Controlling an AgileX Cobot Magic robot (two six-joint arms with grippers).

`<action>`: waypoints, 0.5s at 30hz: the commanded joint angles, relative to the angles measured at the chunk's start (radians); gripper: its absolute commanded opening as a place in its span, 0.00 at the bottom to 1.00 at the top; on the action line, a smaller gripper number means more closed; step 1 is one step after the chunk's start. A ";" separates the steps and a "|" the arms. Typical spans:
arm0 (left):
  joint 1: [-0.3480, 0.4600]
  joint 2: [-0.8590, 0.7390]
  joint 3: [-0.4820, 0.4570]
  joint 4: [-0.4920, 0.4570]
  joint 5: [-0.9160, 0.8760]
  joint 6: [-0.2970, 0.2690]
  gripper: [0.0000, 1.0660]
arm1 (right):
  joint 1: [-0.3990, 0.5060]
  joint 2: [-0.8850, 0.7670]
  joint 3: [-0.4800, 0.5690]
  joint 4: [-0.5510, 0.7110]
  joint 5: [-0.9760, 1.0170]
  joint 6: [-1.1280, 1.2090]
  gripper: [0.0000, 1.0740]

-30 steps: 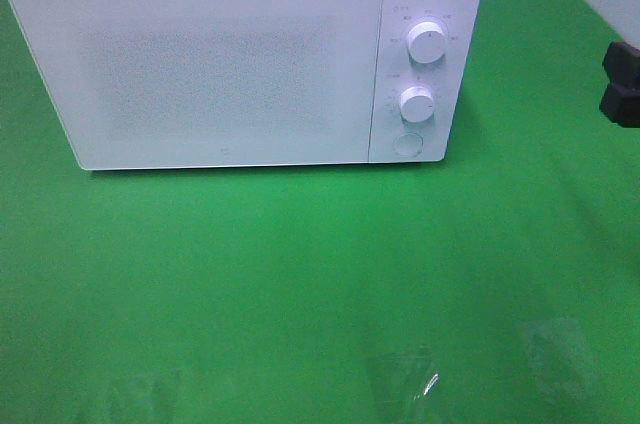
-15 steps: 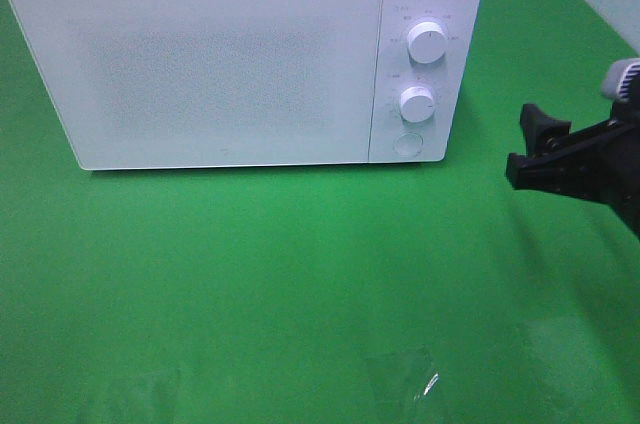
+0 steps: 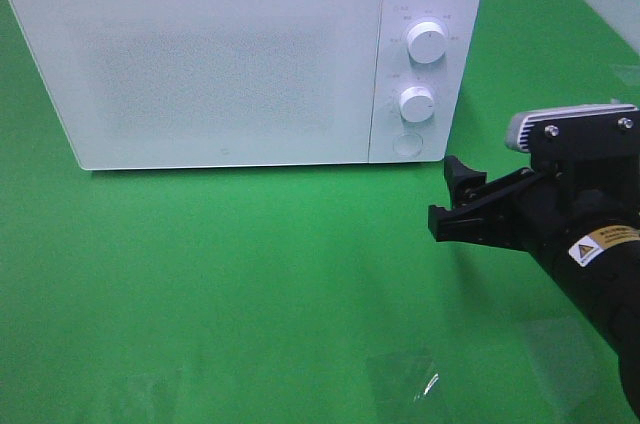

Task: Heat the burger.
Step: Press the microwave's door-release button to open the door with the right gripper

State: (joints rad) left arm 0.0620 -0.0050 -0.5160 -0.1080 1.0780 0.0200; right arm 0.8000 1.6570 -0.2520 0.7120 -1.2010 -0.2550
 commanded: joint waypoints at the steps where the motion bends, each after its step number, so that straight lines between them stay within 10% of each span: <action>1: 0.001 -0.005 0.000 -0.004 -0.013 -0.004 0.92 | 0.033 -0.001 -0.047 0.009 -0.129 0.000 0.70; 15: 0.001 -0.005 0.000 -0.004 -0.013 -0.004 0.92 | 0.033 0.130 -0.151 0.006 -0.127 0.040 0.70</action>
State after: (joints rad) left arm 0.0620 -0.0050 -0.5160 -0.1080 1.0780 0.0200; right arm 0.8300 1.7870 -0.3950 0.7240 -1.2070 -0.2260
